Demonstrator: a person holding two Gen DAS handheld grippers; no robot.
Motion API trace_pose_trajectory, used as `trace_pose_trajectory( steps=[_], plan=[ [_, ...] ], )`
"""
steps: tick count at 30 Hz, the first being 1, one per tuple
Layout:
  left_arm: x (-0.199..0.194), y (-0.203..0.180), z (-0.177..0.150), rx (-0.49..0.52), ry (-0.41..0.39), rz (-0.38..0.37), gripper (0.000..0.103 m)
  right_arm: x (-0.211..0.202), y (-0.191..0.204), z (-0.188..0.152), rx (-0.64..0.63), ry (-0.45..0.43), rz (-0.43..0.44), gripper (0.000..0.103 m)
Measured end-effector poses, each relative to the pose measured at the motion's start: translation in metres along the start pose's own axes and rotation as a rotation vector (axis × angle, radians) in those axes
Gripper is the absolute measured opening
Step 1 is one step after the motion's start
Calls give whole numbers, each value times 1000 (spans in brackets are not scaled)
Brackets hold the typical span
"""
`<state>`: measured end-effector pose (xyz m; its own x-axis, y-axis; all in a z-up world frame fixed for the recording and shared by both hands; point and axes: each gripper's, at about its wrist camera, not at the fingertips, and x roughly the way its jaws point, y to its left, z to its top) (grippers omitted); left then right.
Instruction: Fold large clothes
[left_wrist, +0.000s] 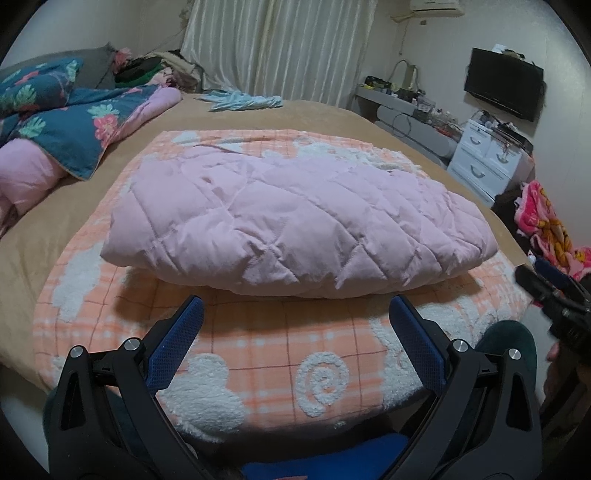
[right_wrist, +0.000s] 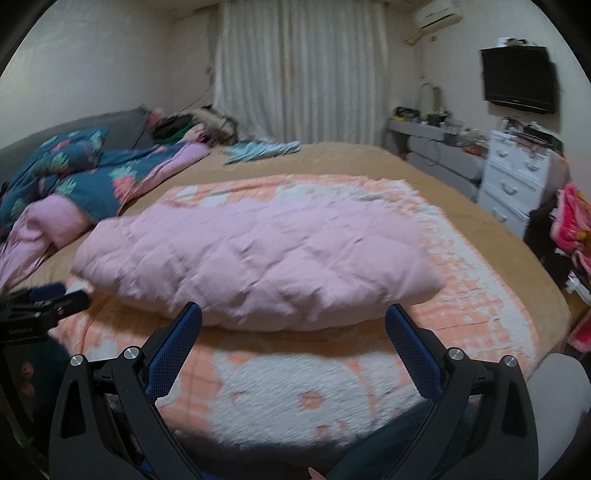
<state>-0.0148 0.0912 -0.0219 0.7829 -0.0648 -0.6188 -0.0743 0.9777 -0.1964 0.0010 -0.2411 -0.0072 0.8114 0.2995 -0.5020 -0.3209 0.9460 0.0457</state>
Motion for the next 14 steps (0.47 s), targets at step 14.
trace_pose_trajectory(
  steps=[14],
  plan=[
    [39,273,80,-285,-40,635,94,26,-403,-97,518,263,-829,99]
  ],
)
